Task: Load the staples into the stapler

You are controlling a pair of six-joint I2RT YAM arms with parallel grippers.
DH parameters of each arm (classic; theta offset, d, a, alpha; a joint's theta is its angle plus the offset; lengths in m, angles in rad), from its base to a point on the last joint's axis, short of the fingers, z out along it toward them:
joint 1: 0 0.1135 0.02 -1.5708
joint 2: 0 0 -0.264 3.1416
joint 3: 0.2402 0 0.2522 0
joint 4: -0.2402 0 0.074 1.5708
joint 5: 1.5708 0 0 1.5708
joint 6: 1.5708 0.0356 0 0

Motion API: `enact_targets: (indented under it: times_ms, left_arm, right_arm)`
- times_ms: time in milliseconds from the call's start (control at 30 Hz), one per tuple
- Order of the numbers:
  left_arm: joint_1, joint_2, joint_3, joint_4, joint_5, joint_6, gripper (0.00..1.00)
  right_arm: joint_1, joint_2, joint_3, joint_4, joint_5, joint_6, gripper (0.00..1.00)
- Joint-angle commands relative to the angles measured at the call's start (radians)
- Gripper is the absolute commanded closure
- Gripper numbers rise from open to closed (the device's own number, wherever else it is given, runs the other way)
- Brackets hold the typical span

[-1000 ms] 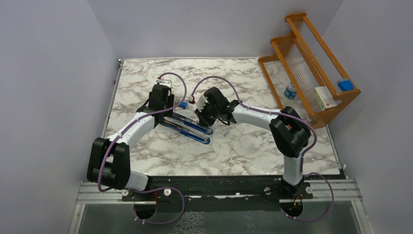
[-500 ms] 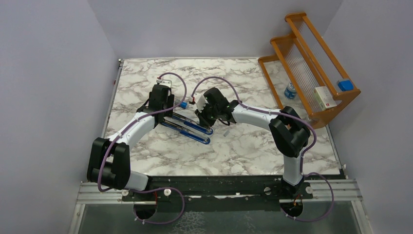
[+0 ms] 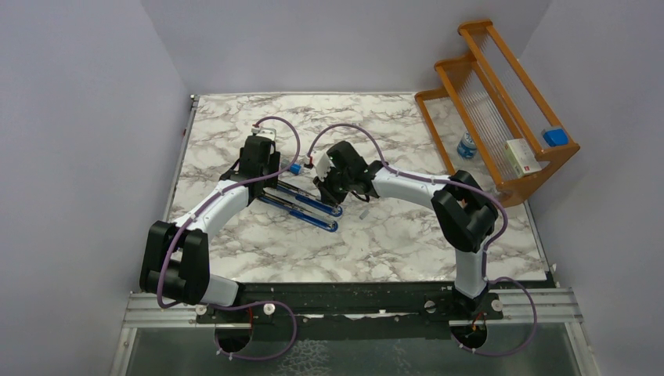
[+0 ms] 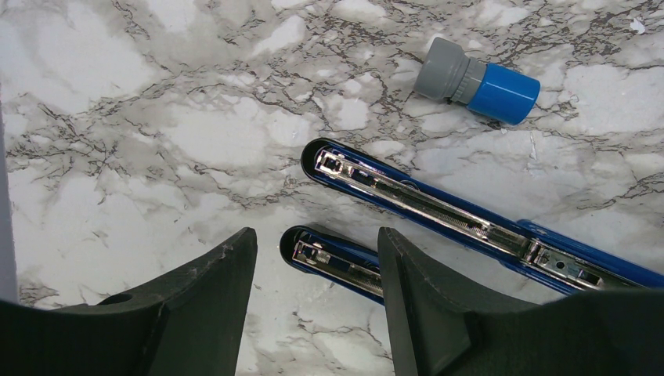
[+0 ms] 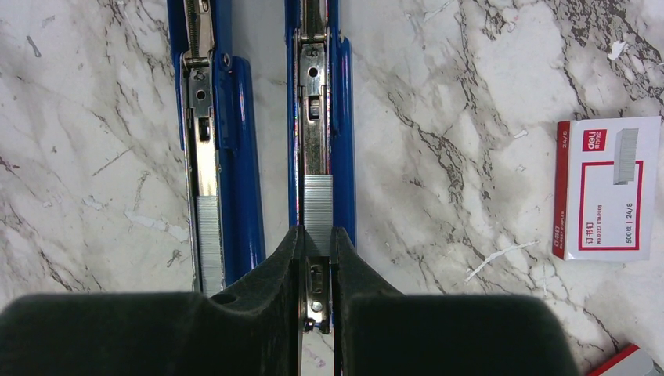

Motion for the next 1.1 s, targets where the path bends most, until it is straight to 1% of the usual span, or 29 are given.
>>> enact_targets:
  times_ms: [0,333,567,833,1000,1067]
  left_arm:
    - [-0.002,-0.018,0.026,0.012,-0.012,0.01,0.39]
    - [-0.002,-0.016,0.026,0.012,-0.01,0.011,0.39]
    - [-0.002,-0.02,0.026,0.012,-0.01,0.01,0.39]
    - [-0.002,-0.022,0.026,0.012,-0.01,0.01,0.39]
    - [-0.001,-0.019,0.026,0.012,-0.01,0.01,0.39]
    - [-0.002,-0.019,0.026,0.012,-0.01,0.011,0.39]
  right_arm:
    - [0.006,0.032,0.032,-0.037,0.002,-0.017,0.99]
    - [0.006,0.045,0.057,-0.083,0.021,-0.023,0.98]
    - [0.006,0.064,0.089,-0.142,0.022,-0.026,0.95]
    - [0.006,0.053,0.07,-0.133,0.018,-0.022,0.85]
    - [0.006,0.049,0.067,-0.128,0.015,-0.022,0.84]
    - [0.006,0.047,0.067,-0.128,0.017,-0.022,0.8]
